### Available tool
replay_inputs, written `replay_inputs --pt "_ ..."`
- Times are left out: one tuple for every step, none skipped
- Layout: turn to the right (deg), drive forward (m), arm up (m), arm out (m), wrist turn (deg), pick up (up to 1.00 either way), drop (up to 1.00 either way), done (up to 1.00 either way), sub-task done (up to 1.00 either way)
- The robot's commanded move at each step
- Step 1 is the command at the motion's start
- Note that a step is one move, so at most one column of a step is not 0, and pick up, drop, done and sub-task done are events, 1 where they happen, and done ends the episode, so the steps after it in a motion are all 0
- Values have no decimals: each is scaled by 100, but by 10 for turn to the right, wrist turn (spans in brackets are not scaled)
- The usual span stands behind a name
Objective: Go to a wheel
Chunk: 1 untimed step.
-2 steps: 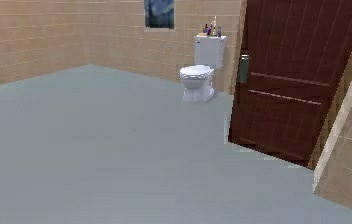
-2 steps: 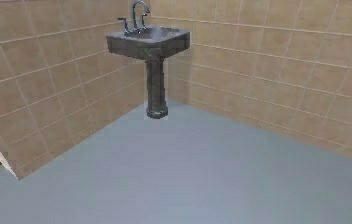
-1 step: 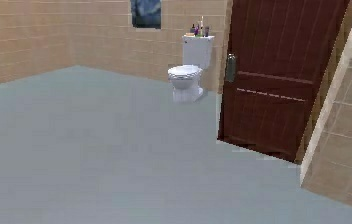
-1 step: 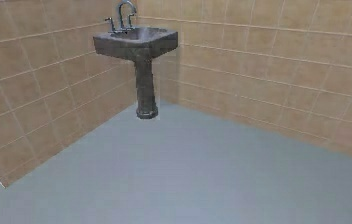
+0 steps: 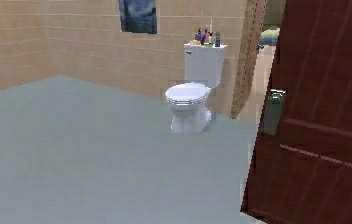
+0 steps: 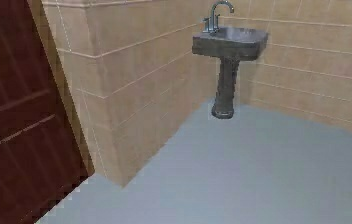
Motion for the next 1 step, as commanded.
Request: replay_inputs --pt "0 60 0 0 0 0 0 0 0"
